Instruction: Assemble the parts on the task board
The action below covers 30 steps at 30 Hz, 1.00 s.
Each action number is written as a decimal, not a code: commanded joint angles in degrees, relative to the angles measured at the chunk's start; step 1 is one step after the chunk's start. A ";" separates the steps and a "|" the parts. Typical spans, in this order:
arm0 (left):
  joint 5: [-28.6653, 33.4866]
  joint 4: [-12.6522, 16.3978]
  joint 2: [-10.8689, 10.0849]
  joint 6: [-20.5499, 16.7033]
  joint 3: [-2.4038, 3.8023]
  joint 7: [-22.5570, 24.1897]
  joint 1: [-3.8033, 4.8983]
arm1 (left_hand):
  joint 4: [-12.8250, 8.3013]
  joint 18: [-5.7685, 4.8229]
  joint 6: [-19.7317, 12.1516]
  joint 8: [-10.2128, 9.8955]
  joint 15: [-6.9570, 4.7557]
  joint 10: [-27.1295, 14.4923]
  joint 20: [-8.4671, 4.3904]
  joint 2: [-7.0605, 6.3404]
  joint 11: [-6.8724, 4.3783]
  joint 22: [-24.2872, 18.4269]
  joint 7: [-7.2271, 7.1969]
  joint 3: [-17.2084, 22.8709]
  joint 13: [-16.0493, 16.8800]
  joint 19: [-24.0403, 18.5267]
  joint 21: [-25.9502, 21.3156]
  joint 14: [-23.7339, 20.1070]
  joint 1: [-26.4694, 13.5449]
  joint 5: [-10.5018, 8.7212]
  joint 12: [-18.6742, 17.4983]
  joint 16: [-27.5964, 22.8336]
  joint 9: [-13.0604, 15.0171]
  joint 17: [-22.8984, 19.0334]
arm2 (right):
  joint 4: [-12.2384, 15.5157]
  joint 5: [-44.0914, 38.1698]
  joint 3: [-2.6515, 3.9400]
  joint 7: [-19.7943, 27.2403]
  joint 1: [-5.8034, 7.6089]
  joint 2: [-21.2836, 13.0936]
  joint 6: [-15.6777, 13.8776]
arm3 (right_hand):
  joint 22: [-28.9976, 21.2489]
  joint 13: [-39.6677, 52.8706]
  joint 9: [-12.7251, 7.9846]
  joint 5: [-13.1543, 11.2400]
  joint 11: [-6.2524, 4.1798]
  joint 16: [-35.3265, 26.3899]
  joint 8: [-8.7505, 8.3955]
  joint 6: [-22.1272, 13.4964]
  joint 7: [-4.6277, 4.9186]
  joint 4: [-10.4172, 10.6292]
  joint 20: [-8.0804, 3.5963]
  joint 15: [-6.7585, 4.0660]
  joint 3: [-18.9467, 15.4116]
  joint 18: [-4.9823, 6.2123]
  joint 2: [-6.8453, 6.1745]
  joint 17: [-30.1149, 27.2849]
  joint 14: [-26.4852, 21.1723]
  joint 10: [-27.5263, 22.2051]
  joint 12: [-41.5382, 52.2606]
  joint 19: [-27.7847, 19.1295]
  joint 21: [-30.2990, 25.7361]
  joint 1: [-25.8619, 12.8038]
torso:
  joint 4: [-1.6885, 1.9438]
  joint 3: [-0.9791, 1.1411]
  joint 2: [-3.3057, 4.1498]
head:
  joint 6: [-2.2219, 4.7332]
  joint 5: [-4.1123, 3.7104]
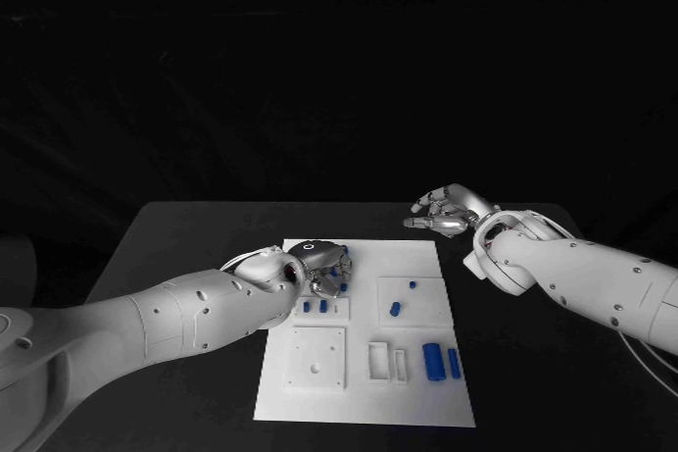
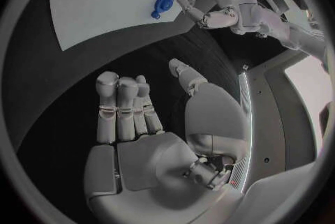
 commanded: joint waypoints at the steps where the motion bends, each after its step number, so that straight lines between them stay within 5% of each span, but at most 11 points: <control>1: -0.56 -0.39 0.45 1.75 0.01 -0.15 -0.10 | 0.17 4.35 -0.12 -0.37 -0.14 -0.86 0.04 0.56 0.45 0.10 -0.04 0.01 -0.06 0.34 0.17 0.09 0.18 0.17 -0.32 0.30 -0.05 0.03 | 0.15 -0.32 0.03 0.49 -0.01 -0.06 0.51 | 0.39 -0.08 -0.09 0.34 -0.06 -0.16 0.31 0.15 0.45 -0.01 -0.44 -0.02 -0.29 5.70 0.12 -0.04 0.45 -0.23 0.30 0.02 -0.33 -0.60 | 0.03 0.02 -0.03 | -0.09 -0.06; 30: -0.48 -3.71 2.52 4.53 0.01 -0.85 -1.00 | 0.82 5.19 2.15 0.04 -0.99 3.41 -0.70 4.16 -0.41 0.98 -0.47 -0.39 0.11 2.23 2.03 2.28 -1.29 -0.51 0.27 3.06 -0.73 0.36 | 0.35 -0.42 0.03 0.48 -0.01 0.07 0.50 | 0.42 -0.13 -0.09 0.35 -0.07 -0.15 0.33 0.18 0.44 0.05 -0.44 -0.03 -0.30 5.70 0.20 -0.03 0.48 -0.21 0.34 0.05 -0.35 -0.65 | 0.01 0.09 0.01 | -0.47 -0.38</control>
